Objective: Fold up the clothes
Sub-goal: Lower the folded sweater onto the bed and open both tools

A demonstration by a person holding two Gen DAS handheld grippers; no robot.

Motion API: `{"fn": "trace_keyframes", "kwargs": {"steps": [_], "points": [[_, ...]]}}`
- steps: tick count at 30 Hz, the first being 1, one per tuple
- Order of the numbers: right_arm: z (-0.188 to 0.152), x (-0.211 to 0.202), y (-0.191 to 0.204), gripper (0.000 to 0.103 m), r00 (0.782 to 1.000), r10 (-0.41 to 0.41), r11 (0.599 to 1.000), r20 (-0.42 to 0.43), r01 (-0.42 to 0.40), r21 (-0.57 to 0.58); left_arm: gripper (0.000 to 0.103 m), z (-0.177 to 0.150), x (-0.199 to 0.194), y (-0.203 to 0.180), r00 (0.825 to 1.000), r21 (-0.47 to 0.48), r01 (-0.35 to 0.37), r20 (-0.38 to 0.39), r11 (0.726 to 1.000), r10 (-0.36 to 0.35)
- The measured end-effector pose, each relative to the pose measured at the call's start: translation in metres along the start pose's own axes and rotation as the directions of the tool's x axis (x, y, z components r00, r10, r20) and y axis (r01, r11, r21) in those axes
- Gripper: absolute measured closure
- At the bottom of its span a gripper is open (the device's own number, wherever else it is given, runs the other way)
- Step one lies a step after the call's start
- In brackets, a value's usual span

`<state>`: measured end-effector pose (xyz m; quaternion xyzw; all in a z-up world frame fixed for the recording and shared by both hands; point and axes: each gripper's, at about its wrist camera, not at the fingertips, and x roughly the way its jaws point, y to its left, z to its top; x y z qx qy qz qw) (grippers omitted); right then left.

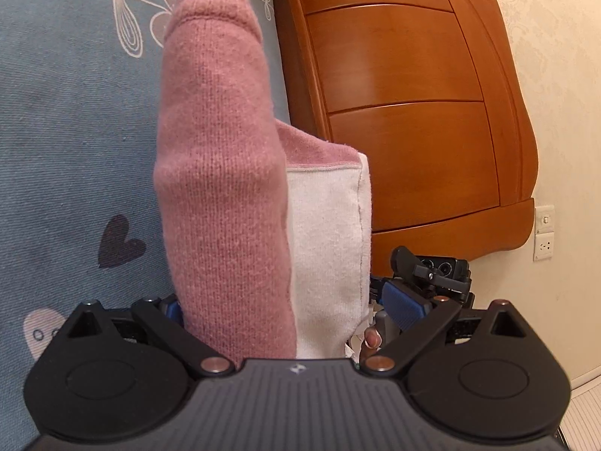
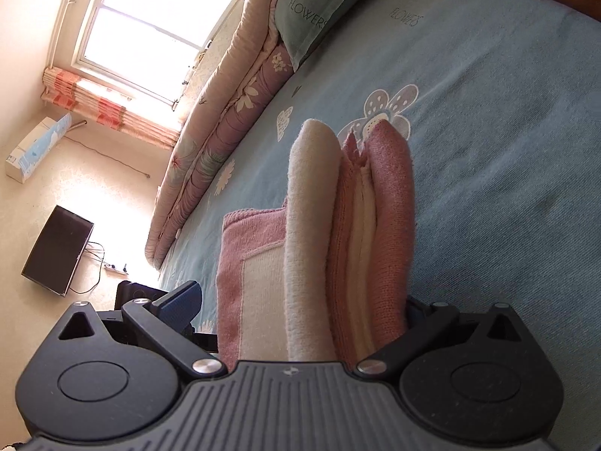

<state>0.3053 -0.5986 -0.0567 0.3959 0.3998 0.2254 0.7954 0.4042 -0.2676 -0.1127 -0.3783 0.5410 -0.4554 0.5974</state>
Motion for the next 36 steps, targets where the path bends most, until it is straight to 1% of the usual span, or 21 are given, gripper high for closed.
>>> {"fn": "trace_keyframes", "kwargs": {"steps": [5, 9, 11, 12, 14, 15, 17, 18, 20, 21, 22, 24, 26, 28, 29, 30, 31, 33, 34, 35, 36], "points": [[0.03, -0.015, -0.017, 0.0, 0.999, -0.039, 0.999, 0.036, 0.039, -0.01, 0.006, 0.02, 0.036, -0.005, 0.999, 0.016, 0.026, -0.036, 1.0, -0.026], [0.042, -0.021, -0.038, 0.0, 0.996, -0.052, 0.998, 0.066, 0.05, 0.024, 0.006, 0.029, 0.054, 0.001, 0.999, -0.002, 0.03, -0.037, 1.0, -0.03], [0.041, -0.017, -0.05, 0.0, 0.995, -0.077, 0.996, 0.064, 0.074, 0.044, 0.006, 0.027, 0.06, 0.008, 0.999, -0.011, -0.007, -0.048, 1.0, 0.007], [0.039, -0.013, -0.056, 0.0, 0.994, -0.097, 0.994, 0.059, 0.093, 0.053, 0.006, 0.025, 0.061, 0.011, 0.998, -0.008, -0.04, -0.058, 0.999, 0.039], [0.036, -0.009, -0.064, 0.0, 0.982, -0.175, 0.984, 0.074, 0.173, 0.038, 0.006, 0.02, 0.056, 0.013, 0.992, 0.029, -0.11, -0.064, 0.994, 0.111], [0.035, -0.011, -0.064, 0.0, 0.97, -0.222, 0.975, 0.1, 0.221, 0.026, 0.006, 0.017, 0.048, 0.012, 0.988, 0.058, -0.141, -0.061, 0.988, 0.144], [0.033, -0.02, -0.061, 0.0, 0.933, -0.316, 0.947, 0.173, 0.32, 0.004, 0.006, 0.012, 0.029, 0.008, 0.976, 0.121, -0.207, -0.04, 0.971, 0.213], [0.032, -0.026, -0.056, 0.0, 0.922, -0.328, 0.941, 0.203, 0.337, -0.01, 0.006, 0.009, 0.017, 0.004, 0.968, 0.155, -0.244, -0.02, 0.957, 0.25], [0.029, -0.04, -0.042, 0.0, 0.917, -0.307, 0.944, 0.255, 0.328, -0.044, 0.005, -0.001, -0.011, -0.004, 0.95, 0.224, -0.307, 0.023, 0.925, 0.31], [0.027, -0.047, -0.032, 0.0, 0.918, -0.291, 0.944, 0.268, 0.32, -0.074, 0.005, -0.007, -0.024, -0.007, 0.937, 0.259, -0.346, 0.049, 0.902, 0.345], [0.023, -0.049, -0.02, 0.0, 0.921, -0.281, 0.939, 0.269, 0.322, -0.121, 0.005, -0.013, -0.03, -0.014, 0.918, 0.298, -0.393, 0.079, 0.87, 0.388], [0.011, -0.047, 0.007, 0.0, 0.923, -0.279, 0.911, 0.265, 0.342, -0.23, 0.005, -0.028, -0.04, -0.025, 0.875, 0.366, -0.479, 0.136, 0.797, 0.464], [-0.002, -0.038, 0.028, 0.0, 0.919, -0.298, 0.863, 0.259, 0.375, -0.338, 0.005, -0.045, -0.053, -0.024, 0.828, 0.425, -0.553, 0.178, 0.717, 0.532], [-0.014, -0.024, 0.035, 0.0, 0.903, -0.341, 0.805, 0.26, 0.423, -0.416, 0.005, -0.061, -0.056, -0.024, 0.789, 0.467, -0.599, 0.207, 0.651, 0.578], [-0.017, -0.016, 0.03, 0.0, 0.889, -0.381, 0.78, 0.256, 0.457, -0.428, 0.005, -0.068, -0.058, -0.022, 0.78, 0.48, -0.609, 0.215, 0.631, 0.588], [-0.019, -0.008, 0.022, 0.0, 0.869, -0.427, 0.755, 0.249, 0.494, -0.431, 0.005, -0.076, -0.06, -0.018, 0.774, 0.486, -0.615, 0.222, 0.621, 0.592], [-0.02, 0.0, 0.011, 0.0, 0.847, -0.473, 0.731, 0.242, 0.531, -0.429, 0.005, -0.083, -0.061, -0.019, 0.773, 0.49, -0.617, 0.228, 0.616, 0.592], [-0.022, 0.014, -0.013, 0.0, 0.795, -0.559, 0.679, 0.236, 0.602, -0.42, 0.005, -0.094, -0.063, -0.02, 0.769, 0.499, -0.62, 0.238, 0.605, 0.593], [-0.023, 0.016, -0.021, 0.0, 0.772, -0.589, 0.661, 0.241, 0.631, -0.405, 0.005, -0.099, -0.065, -0.021, 0.763, 0.505, -0.627, 0.246, 0.593, 0.598], [-0.022, 0.014, -0.024, 0.0, 0.765, -0.598, 0.673, 0.238, 0.641, -0.369, 0.005, -0.103, -0.067, -0.022, 0.756, 0.51, -0.635, 0.253, 0.58, 0.604], [-0.021, 0.01, -0.025, 0.0, 0.768, -0.597, 0.697, 0.232, 0.64, -0.322, 0.005, -0.108, -0.07, -0.024, 0.746, 0.522, -0.644, 0.265, 0.559, 0.611]]}}
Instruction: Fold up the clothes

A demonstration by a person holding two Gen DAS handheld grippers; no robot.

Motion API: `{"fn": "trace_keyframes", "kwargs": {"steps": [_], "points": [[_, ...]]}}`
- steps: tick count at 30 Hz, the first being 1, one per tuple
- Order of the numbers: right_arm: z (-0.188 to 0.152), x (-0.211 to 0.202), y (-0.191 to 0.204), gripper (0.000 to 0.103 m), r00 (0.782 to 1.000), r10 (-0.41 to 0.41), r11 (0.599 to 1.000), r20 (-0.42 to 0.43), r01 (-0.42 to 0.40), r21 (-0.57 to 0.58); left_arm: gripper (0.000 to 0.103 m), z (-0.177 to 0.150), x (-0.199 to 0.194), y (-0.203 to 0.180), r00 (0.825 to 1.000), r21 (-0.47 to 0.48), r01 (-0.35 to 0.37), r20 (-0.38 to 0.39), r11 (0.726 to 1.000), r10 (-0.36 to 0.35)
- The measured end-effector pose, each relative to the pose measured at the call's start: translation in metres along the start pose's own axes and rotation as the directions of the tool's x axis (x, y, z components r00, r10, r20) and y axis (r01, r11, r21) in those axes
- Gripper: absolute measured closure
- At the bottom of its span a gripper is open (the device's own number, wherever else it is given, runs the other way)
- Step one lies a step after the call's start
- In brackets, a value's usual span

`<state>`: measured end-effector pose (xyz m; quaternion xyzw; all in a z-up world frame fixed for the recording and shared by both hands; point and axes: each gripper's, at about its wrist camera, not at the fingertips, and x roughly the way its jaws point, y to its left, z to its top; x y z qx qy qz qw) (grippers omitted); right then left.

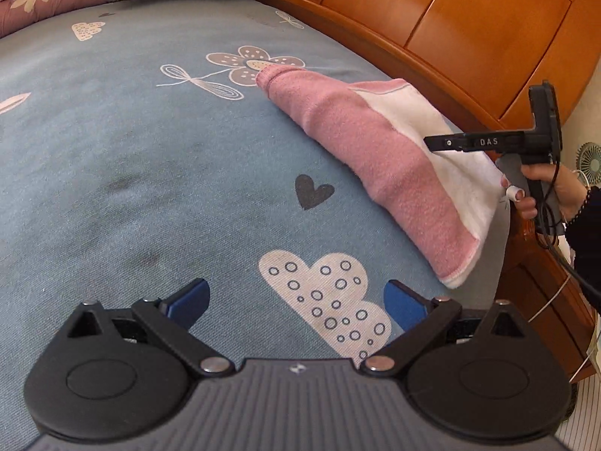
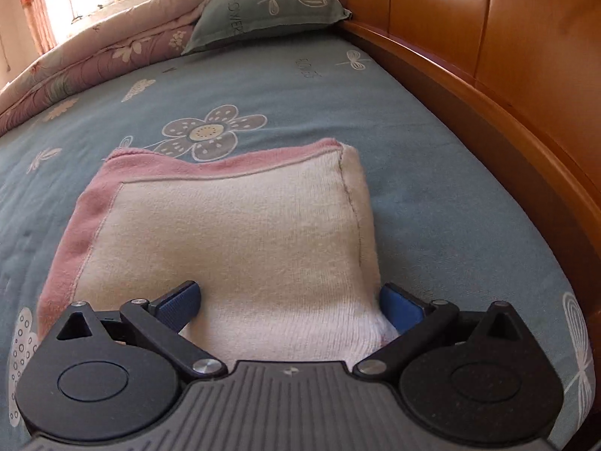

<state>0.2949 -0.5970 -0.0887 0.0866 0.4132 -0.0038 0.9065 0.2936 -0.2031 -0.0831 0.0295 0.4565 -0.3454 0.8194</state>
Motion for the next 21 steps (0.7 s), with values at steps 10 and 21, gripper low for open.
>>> {"fn": "trace_keyframes", "kwargs": {"steps": [10, 21], "points": [[0.027, -0.025, 0.09, 0.0, 0.99, 0.044, 0.975, 0.136, -0.013, -0.221, 0.004, -0.015, -0.013, 0.011, 0.997, -0.035, -0.067, 0.031, 0.997, 0.068], [0.018, 0.013, 0.118, 0.0, 0.994, 0.058, 0.977, 0.093, -0.037, -0.212, 0.004, -0.02, -0.027, 0.019, 0.993, -0.066, -0.086, 0.07, 0.994, 0.09]]}}
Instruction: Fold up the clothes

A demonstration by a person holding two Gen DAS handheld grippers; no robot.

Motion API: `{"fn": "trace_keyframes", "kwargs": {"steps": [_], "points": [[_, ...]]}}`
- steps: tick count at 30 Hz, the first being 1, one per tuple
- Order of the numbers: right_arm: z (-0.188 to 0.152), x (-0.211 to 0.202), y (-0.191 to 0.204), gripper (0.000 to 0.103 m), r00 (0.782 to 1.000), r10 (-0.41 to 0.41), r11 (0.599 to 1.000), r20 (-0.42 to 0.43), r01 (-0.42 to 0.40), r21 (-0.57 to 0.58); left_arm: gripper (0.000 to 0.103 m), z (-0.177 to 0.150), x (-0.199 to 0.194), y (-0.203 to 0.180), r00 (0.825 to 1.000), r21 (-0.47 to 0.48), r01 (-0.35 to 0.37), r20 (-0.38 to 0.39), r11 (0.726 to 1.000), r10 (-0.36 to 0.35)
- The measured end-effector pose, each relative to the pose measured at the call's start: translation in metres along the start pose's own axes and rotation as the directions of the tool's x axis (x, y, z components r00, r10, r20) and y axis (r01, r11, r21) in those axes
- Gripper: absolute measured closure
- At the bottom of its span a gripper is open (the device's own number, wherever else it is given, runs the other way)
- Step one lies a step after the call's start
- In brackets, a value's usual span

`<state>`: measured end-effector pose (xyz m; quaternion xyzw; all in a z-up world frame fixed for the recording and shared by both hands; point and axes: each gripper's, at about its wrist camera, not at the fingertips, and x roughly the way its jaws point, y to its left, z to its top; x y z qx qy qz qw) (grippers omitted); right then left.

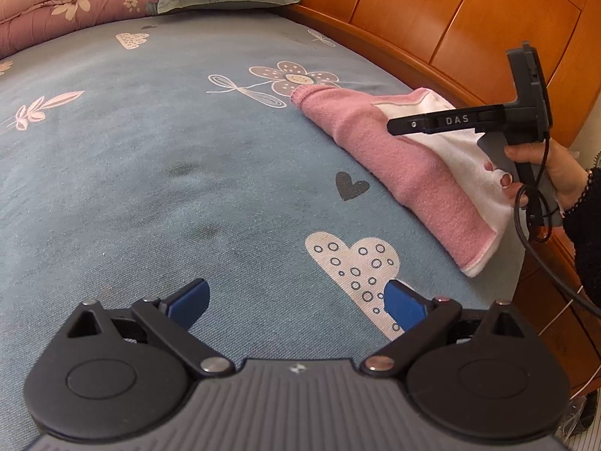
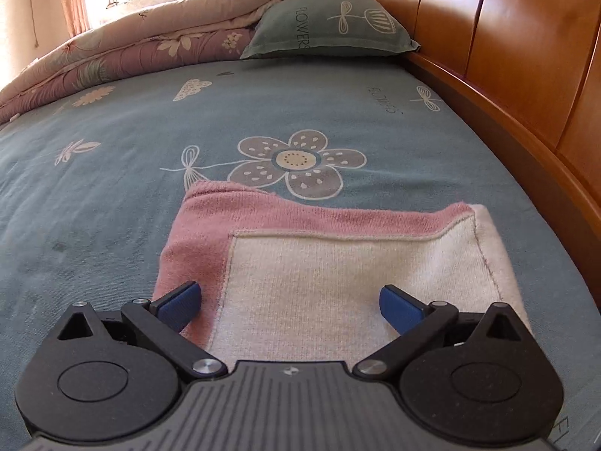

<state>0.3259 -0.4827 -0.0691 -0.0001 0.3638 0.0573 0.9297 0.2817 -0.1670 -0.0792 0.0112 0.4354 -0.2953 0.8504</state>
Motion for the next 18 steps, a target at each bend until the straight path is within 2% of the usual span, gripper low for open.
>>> {"fn": "trace_keyframes", "kwargs": {"steps": [3, 7, 9, 11, 14, 16, 18], "points": [[0.006, 0.002, 0.015, 0.0, 0.997, 0.079, 0.996, 0.022, -0.078, -0.042, 0.004, 0.0, 0.0, 0.005, 1.0, -0.028, 0.004, 0.01, 1.0, -0.003], [0.001, 0.035, 0.034, 0.0, 0.998, 0.044, 0.991, -0.051, -0.05, -0.12, 0.004, -0.004, -0.004, 0.014, 1.0, -0.062, -0.011, 0.009, 0.998, 0.012], [0.003, 0.029, 0.04, 0.0, 0.998, 0.031, 0.983, -0.054, -0.04, -0.178, 0.004, -0.006, -0.011, 0.021, 1.0, -0.069, -0.017, 0.014, 0.997, 0.018], [0.01, 0.013, 0.03, 0.0, 0.999, 0.05, 0.988, -0.006, -0.05, -0.146, 0.004, -0.007, -0.016, 0.027, 0.999, -0.083, -0.019, 0.024, 0.996, 0.021], [0.018, -0.001, -0.007, 0.0, 0.996, -0.033, 0.999, 0.078, 0.036, -0.039, 0.004, -0.007, -0.016, 0.033, 0.999, -0.112, -0.027, 0.034, 0.993, 0.031], [0.018, 0.008, -0.036, 0.0, 0.993, -0.095, 0.995, 0.065, 0.094, 0.03, 0.004, -0.007, -0.015, 0.031, 0.999, -0.11, -0.016, 0.034, 0.994, 0.02], [0.009, 0.022, -0.058, 0.0, 0.993, -0.117, 0.991, 0.019, 0.115, 0.069, 0.004, -0.007, -0.015, 0.028, 0.999, -0.105, -0.002, 0.033, 0.994, 0.006]]}}
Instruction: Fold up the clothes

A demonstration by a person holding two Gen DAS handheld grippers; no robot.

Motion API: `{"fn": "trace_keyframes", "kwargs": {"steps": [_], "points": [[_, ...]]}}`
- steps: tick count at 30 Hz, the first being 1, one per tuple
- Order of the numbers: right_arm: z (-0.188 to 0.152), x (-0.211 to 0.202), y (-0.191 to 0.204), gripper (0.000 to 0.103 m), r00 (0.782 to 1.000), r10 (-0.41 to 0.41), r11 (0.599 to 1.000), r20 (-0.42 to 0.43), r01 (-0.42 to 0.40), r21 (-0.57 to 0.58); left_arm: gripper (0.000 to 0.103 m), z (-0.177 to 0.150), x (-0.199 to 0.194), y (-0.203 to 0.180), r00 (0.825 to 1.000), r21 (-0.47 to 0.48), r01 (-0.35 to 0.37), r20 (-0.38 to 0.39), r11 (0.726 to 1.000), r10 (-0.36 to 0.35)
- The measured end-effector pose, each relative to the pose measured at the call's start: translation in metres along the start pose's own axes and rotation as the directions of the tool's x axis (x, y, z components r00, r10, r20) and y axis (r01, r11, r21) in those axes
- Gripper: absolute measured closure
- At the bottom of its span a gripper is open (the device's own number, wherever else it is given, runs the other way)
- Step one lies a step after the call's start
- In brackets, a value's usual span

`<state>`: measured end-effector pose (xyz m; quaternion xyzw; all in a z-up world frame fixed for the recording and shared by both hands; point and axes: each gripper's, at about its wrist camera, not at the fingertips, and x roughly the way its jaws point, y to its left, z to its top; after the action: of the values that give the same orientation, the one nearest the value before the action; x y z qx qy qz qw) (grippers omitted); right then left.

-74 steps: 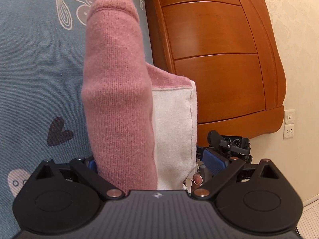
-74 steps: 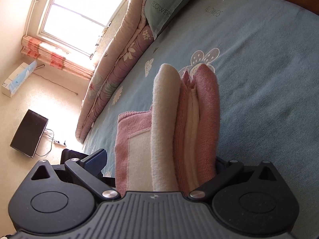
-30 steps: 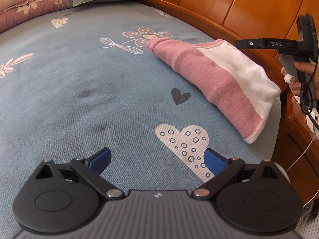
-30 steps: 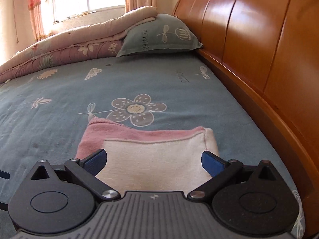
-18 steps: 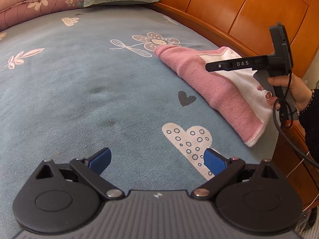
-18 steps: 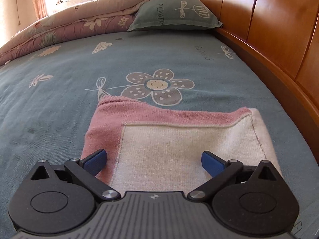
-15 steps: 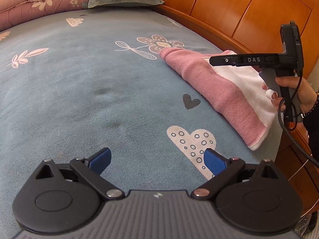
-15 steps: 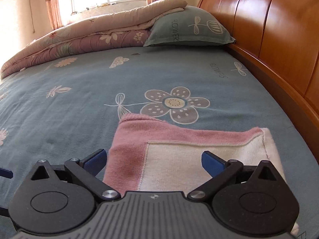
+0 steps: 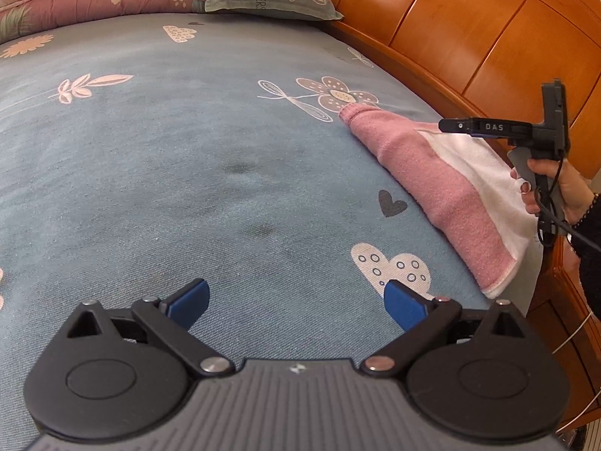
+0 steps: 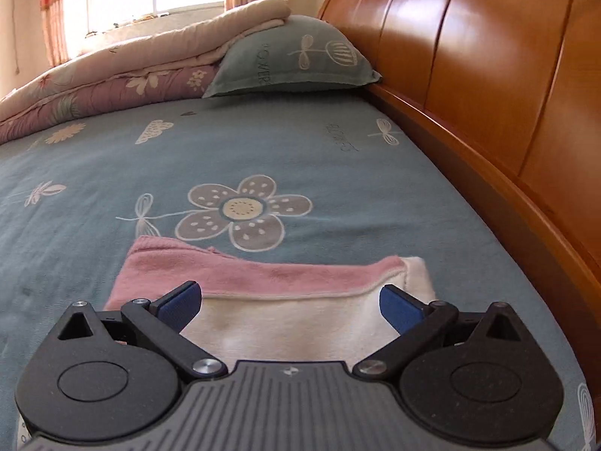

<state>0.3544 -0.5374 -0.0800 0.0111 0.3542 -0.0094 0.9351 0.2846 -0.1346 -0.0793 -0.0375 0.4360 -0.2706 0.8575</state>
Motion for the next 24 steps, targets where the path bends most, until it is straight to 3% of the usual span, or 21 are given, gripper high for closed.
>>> {"fn": "trace_keyframes", "kwargs": {"steps": [3, 8, 11, 13, 20, 24], "points": [[-0.01, 0.008, -0.019, 0.0, 1.0, 0.009, 0.999, -0.014, -0.008, 0.051, 0.004, -0.002, -0.002, -0.004, 1.0, 0.025, 0.015, -0.003, 1.0, -0.015], [-0.007, -0.026, -0.014, 0.0, 0.999, 0.029, 0.996, 0.044, -0.032, 0.083, 0.004, -0.002, -0.003, -0.002, 1.0, 0.026, 0.0, -0.01, 1.0, 0.0], [-0.018, -0.026, -0.02, 0.0, 1.0, -0.022, 0.998, -0.004, 0.022, 0.057, 0.004, -0.003, -0.005, -0.003, 1.0, 0.019, 0.011, -0.006, 1.0, -0.011], [-0.03, -0.023, -0.032, 0.0, 0.997, -0.035, 0.994, -0.063, 0.042, 0.102, 0.004, -0.003, -0.007, -0.007, 1.0, 0.029, 0.008, -0.003, 1.0, -0.008], [-0.063, -0.107, -0.026, 0.0, 0.992, 0.041, 0.982, 0.117, -0.061, 0.178, 0.004, -0.004, -0.015, -0.018, 1.0, 0.06, 0.014, -0.003, 0.998, -0.014], [-0.083, -0.118, -0.014, 0.0, 0.995, 0.071, 0.99, 0.075, -0.079, 0.113, 0.004, -0.006, -0.011, -0.027, 0.999, 0.089, 0.004, -0.032, 0.996, -0.002]]}}
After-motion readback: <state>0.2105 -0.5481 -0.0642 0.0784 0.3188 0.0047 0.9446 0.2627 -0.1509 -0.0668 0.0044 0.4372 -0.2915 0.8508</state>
